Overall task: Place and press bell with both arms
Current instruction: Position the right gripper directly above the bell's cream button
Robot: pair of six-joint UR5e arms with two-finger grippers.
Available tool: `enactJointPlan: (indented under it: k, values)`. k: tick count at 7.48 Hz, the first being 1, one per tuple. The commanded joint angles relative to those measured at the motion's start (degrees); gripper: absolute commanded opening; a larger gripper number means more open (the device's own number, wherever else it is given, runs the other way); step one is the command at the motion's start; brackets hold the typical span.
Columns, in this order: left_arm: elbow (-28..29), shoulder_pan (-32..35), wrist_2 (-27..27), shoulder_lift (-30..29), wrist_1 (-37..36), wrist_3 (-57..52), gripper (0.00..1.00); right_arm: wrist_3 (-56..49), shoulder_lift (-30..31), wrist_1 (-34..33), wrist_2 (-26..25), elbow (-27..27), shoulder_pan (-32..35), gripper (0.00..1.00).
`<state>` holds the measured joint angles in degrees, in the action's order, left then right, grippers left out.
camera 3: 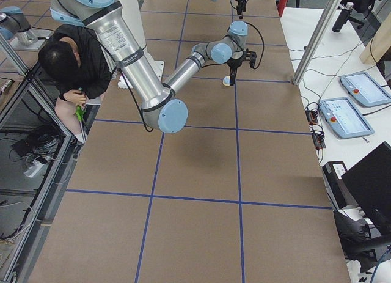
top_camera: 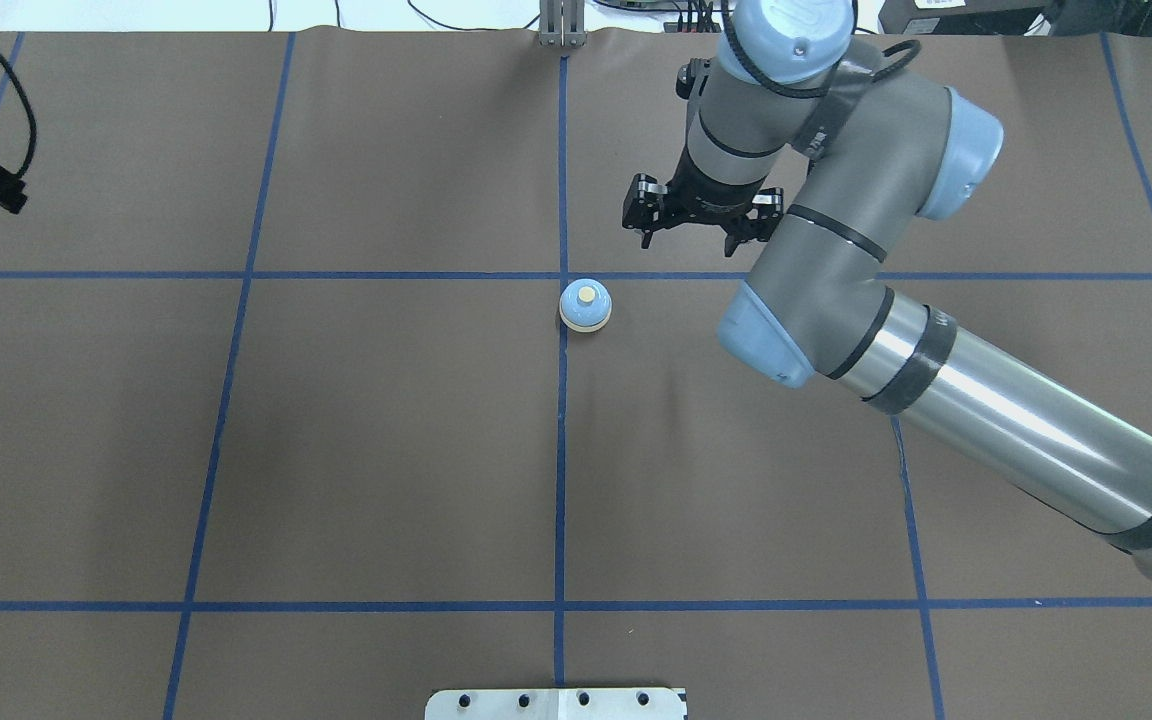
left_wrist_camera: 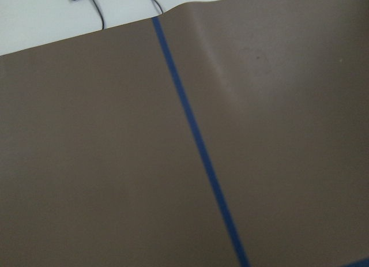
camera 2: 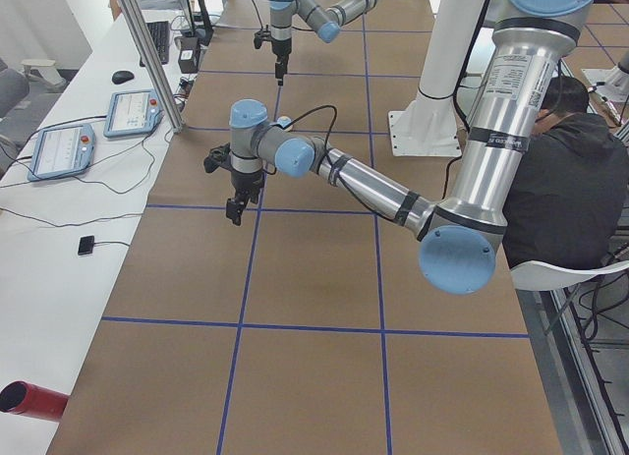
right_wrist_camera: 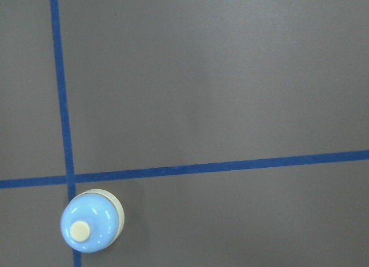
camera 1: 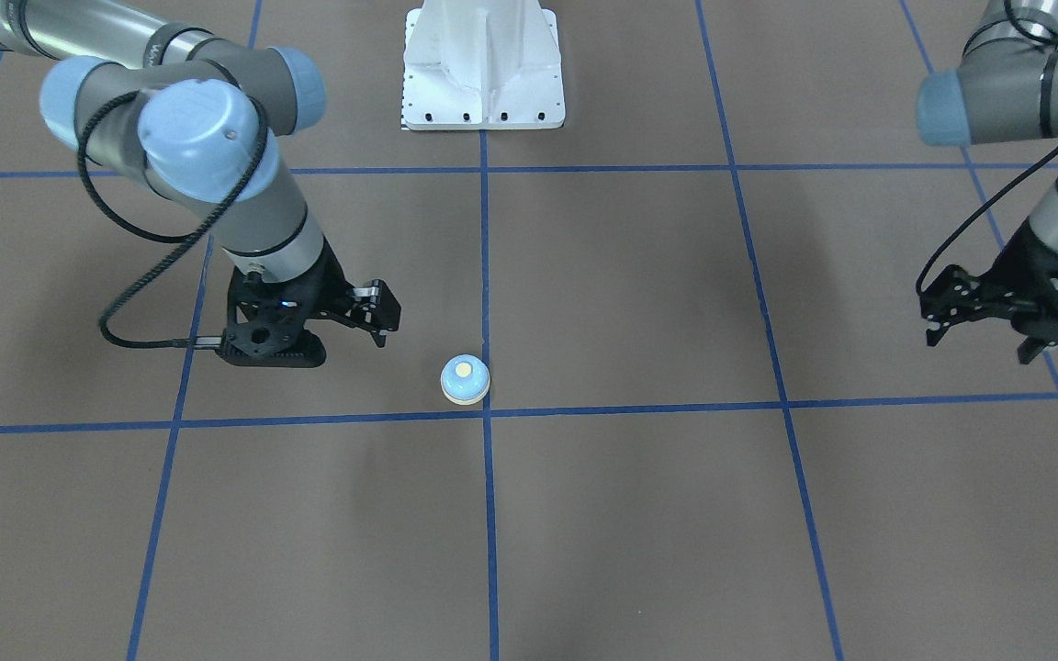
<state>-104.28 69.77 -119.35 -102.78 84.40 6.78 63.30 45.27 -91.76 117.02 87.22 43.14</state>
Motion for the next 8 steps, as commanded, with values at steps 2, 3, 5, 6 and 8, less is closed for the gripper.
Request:
enactJointPlan:
  k: [2,3,5,6,8]
  values:
    - [-0.92,5.80,0.09,4.15,-7.24,-13.09,1.00,4.26,-6.58,9.09,-4.32,-10.71,-4.19,0.76]
    - [-0.92,6.34,-0.26,4.25,-7.32,-13.37,1.00,4.28,-7.82,10.62,-5.65,-13.45,-5.34,0.70]
    - [-0.57,6.96,-0.35,4.16,-7.24,-13.37,1.00,4.28,-7.92,10.72,-5.66,-14.35,-5.70,0.35]
    - [-0.57,6.96,-0.35,4.16,-7.23,-13.37,1.00,4.20,-7.92,10.64,-5.66,-14.36,-5.70,0.08]
    - [-0.31,7.13,-0.35,4.16,-7.23,-13.37,1.00,3.84,-7.92,10.29,-5.31,-14.27,-6.31,0.00]
